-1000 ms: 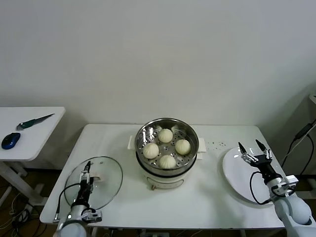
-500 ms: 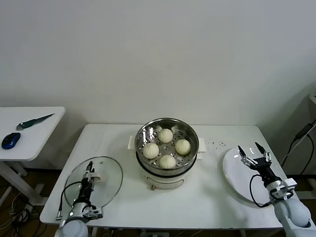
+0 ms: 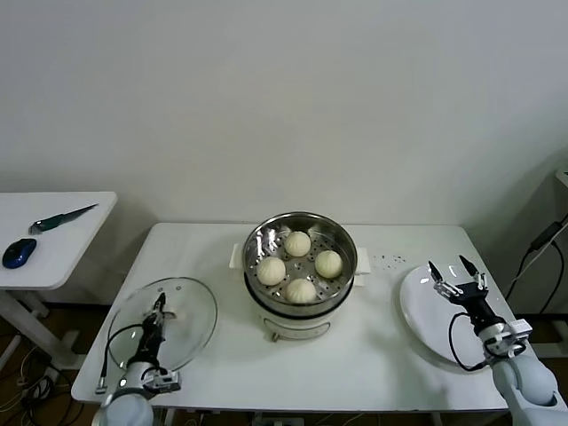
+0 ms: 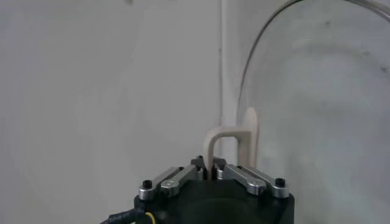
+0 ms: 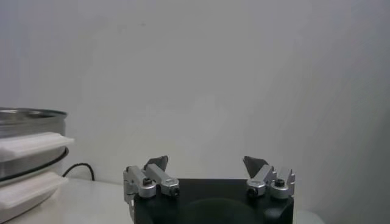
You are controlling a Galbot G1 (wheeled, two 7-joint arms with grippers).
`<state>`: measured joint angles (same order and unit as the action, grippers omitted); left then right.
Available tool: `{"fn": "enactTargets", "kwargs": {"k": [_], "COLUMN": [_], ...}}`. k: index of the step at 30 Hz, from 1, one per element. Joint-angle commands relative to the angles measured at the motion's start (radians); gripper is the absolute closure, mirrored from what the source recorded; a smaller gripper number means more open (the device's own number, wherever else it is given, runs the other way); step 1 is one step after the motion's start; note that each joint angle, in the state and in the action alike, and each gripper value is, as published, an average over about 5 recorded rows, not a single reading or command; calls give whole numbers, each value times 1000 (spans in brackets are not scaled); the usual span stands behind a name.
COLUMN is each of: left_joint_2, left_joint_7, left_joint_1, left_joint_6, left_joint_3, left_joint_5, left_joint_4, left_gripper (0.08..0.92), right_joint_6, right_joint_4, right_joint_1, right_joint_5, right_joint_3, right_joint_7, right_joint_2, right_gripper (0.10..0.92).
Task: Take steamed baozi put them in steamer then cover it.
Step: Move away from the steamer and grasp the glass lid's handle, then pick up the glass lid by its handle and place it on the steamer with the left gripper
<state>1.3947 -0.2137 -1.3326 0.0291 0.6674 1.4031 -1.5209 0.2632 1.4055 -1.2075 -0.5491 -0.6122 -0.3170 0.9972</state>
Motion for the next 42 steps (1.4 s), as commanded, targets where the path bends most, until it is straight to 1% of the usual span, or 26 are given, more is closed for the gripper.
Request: {"fn": "enactTargets", "kwargs": {"k": [1,3,8,10,12,15,18,20,22,24,25,28,32,36,42], "left_joint_2": [-61,-89,-179,-219,-266,-367,-473,-520,-534,-518,-498,-413,-286,-171,8], "left_joint_7": [29,38,47,54,55,92,184,257,336,421,460,555,647,700,711], "left_joint_1": [-138,-186,-297,-312,-302,-241,-126,-9,106,210,249,350,453,508,543], "left_joint_6": [-59,-110,-335,-415,-479,-581,-684,-748,-792,-815,-815,-815,-815,-815,-815], "left_joint_3": [13,18,-12,-49,-97,-197,-339,-460,-563,-648,-676,-749,-836,-890,-942], "left_joint_5": [-96,-111,-103,-96,-78,-77,-105,-108,-99,-75,-56,15,120,198,262], "left_joint_4": [-293,-387,-608,-668,-697,-701,-696,-691,-680,-657,-643,-596,-531,-475,-388], "left_gripper": [848,848,848,848,848,848,848,848,848,848,848,848,848,848,848], "right_joint_6": [5,8,14,15,15,17,20,23,25,27,28,35,46,50,61], "right_joint_4": [-22,-30,-59,-69,-77,-89,-104,-115,-124,-134,-139,-160,-185,-193,-203], "right_joint_1": [16,19,37,45,53,62,72,81,90,97,100,109,120,120,114], "right_joint_5": [9,13,18,21,26,36,48,60,69,78,83,97,105,107,111], "right_joint_3": [4,8,22,29,36,45,53,58,62,65,66,69,67,62,51], "right_joint_7": [-2,-3,-9,-9,-9,-10,-11,-11,-11,-12,-12,-15,-18,-18,-21], "right_joint_2": [-2,-4,-10,-10,-9,-3,2,6,11,18,21,28,32,31,28], "right_gripper": [203,203,203,203,203,203,203,203,203,203,203,203,203,203,203]}}
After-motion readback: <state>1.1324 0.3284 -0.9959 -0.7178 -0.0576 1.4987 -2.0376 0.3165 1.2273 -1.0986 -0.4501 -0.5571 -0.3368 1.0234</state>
